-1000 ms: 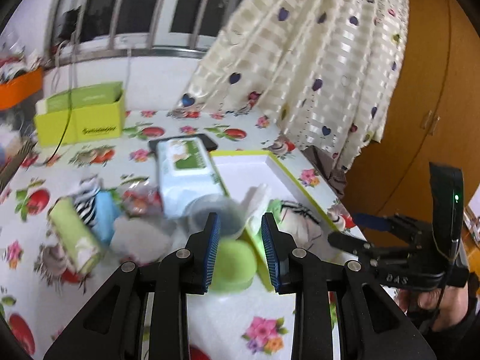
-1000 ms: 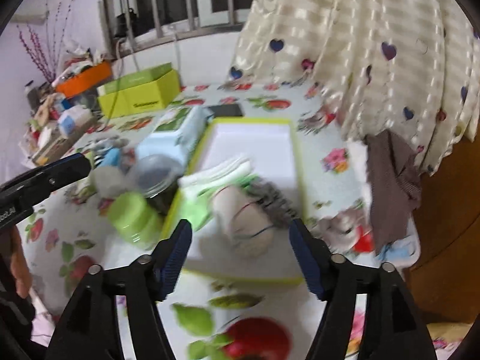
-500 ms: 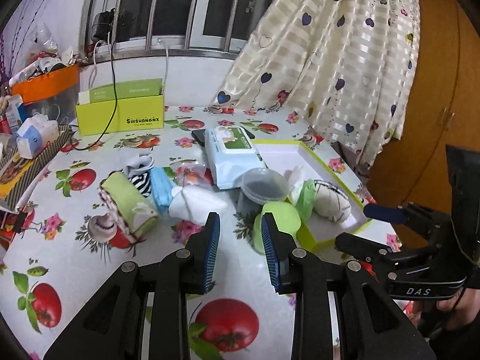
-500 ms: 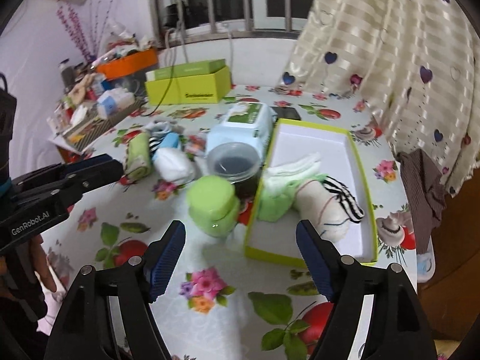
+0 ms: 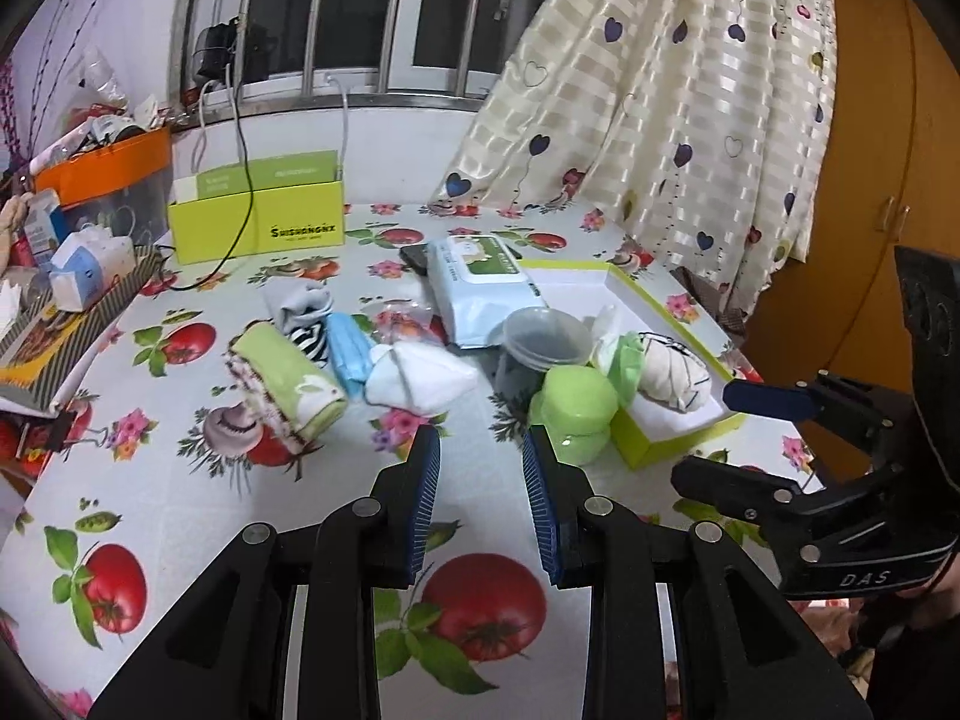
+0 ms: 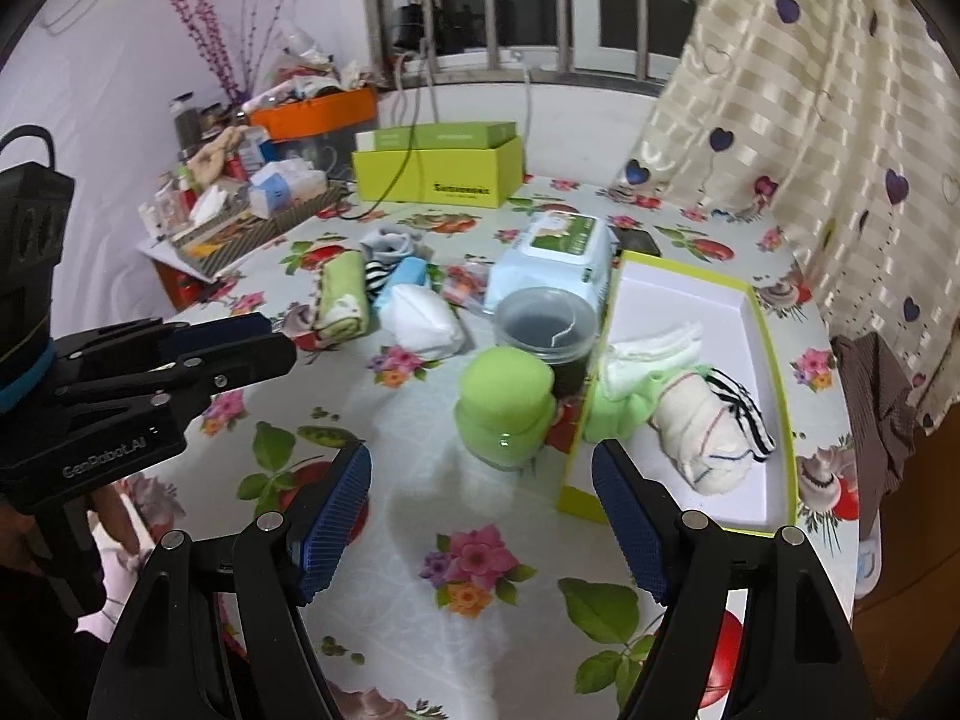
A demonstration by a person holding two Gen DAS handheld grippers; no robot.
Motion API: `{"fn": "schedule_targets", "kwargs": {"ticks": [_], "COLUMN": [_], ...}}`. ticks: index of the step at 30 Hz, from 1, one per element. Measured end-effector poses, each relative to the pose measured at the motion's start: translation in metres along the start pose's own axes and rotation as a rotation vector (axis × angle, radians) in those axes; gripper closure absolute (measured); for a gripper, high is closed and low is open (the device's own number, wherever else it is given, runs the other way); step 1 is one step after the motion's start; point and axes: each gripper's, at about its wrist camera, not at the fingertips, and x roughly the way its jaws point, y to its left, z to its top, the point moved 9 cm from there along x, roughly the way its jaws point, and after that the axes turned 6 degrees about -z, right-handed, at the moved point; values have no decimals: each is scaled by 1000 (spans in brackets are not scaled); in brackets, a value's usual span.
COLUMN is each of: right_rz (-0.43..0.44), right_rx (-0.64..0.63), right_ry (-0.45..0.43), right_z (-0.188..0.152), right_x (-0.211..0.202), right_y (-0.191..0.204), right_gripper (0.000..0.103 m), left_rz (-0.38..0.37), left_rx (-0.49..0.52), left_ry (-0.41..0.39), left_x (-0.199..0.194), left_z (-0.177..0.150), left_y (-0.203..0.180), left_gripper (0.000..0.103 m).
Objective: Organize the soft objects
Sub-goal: 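Withdraw both grippers from the box back over the table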
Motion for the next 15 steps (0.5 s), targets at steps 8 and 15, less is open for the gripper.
{"fn": "schedule_targets", "kwargs": {"ticks": [8,15], "right_rz": [18,19], "right_rx": [-21,-35], "right_ry": [-29,-28], "right_z": [1,3], "right_x": [-11,-10], "right_y": [11,13], "right_gripper": [26,26], "left_rz": [11,-10], "left_rx": [-3,-3], "left_ry": [-1,20], "left_x": [-13,-9], "left_z": [-8,-12], "left_y": [6,12], "left_gripper": [73,65]}}
